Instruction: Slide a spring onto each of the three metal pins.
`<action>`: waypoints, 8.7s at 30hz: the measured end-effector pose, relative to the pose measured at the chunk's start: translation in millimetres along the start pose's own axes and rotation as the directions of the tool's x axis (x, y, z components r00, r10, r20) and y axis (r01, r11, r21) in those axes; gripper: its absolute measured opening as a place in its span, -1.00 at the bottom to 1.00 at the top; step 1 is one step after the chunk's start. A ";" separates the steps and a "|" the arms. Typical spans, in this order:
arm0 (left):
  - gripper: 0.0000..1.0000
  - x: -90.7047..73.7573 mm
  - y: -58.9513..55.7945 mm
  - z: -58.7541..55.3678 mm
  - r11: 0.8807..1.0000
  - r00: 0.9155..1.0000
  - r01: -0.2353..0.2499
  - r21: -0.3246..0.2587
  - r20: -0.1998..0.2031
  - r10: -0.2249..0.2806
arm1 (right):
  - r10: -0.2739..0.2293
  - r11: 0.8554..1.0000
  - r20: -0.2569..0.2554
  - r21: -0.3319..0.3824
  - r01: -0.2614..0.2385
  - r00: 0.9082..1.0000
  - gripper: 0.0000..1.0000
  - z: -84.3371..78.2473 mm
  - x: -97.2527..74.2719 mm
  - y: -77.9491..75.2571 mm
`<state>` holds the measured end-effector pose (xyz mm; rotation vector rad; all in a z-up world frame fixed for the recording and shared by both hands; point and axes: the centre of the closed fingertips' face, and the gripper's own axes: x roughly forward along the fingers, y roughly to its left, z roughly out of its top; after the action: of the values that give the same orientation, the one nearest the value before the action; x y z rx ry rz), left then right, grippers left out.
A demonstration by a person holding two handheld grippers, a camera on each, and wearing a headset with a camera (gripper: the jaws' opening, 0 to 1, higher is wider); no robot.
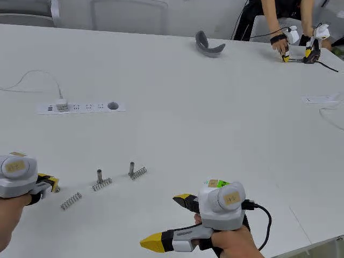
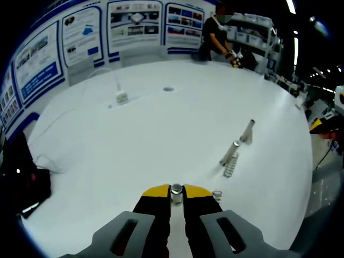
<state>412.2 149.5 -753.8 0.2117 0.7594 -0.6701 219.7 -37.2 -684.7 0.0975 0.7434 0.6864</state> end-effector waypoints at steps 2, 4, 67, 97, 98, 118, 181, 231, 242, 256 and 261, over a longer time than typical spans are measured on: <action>-0.84 1.9 -1.4 1.6 1.000 1.000 0.003 0.003 0.001 -0.003 | -0.003 1.000 -0.002 0.002 0.003 1.000 0.77 -1.3 -0.9 -0.9; -0.84 3.4 -1.6 3.2 1.000 1.000 -0.001 0.011 0.004 0.001 | -0.005 1.000 -0.001 0.004 0.005 1.000 0.77 -2.1 -2.1 -1.7; 0.08 -62.9 13.4 -31.7 0.997 0.997 -0.011 -0.076 0.071 0.016 | 0.021 1.000 0.006 -0.016 -0.021 1.000 0.78 10.3 10.8 0.8; 0.48 -91.3 -9.4 -50.2 0.991 0.994 0.039 -0.129 0.106 -0.025 | 0.022 1.000 -0.003 -0.016 -0.022 1.000 0.79 8.5 16.8 -2.7; 0.47 -91.4 -10.2 -49.8 0.991 0.994 0.041 -0.127 0.107 -0.027 | 0.021 1.000 -0.002 -0.014 -0.021 1.000 0.79 8.4 16.4 -2.7; 0.51 -83.1 -22.8 -48.0 0.996 0.995 0.078 -0.046 0.069 -0.075 | 0.022 1.000 -0.001 -0.009 -0.022 1.000 0.79 7.4 18.4 -1.5; -0.78 14.6 -45.6 -52.7 0.986 0.992 0.115 0.117 -0.068 -0.107 | 0.003 1.000 -0.025 -0.001 -0.003 1.000 0.77 -6.1 3.6 -9.4; -0.79 -75.2 -62.0 -14.1 0.975 0.982 0.151 0.163 0.091 -0.167 | 0.142 0.990 0.010 0.004 -0.142 0.990 0.54 20.3 37.1 20.4; -0.79 -93.6 -80.3 4.0 0.960 0.971 0.176 0.220 0.123 -0.206 | 0.239 0.970 0.077 0.034 -0.242 0.968 0.34 55.3 60.7 38.1; -0.79 -99.9 -123.0 15.3 0.922 0.944 0.257 0.291 0.127 -0.303 | 0.314 0.943 0.131 0.077 -0.325 0.941 0.11 73.5 72.1 53.8; -0.79 -100.7 -144.8 15.9 0.901 0.931 0.292 0.320 0.121 -0.345 | 0.334 0.933 0.144 0.093 -0.349 0.931 -0.06 75.1 71.6 57.1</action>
<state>276.4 79.6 -664.2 0.3015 0.5235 -1.1055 275.8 62.2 -653.2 0.3822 0.6498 0.9600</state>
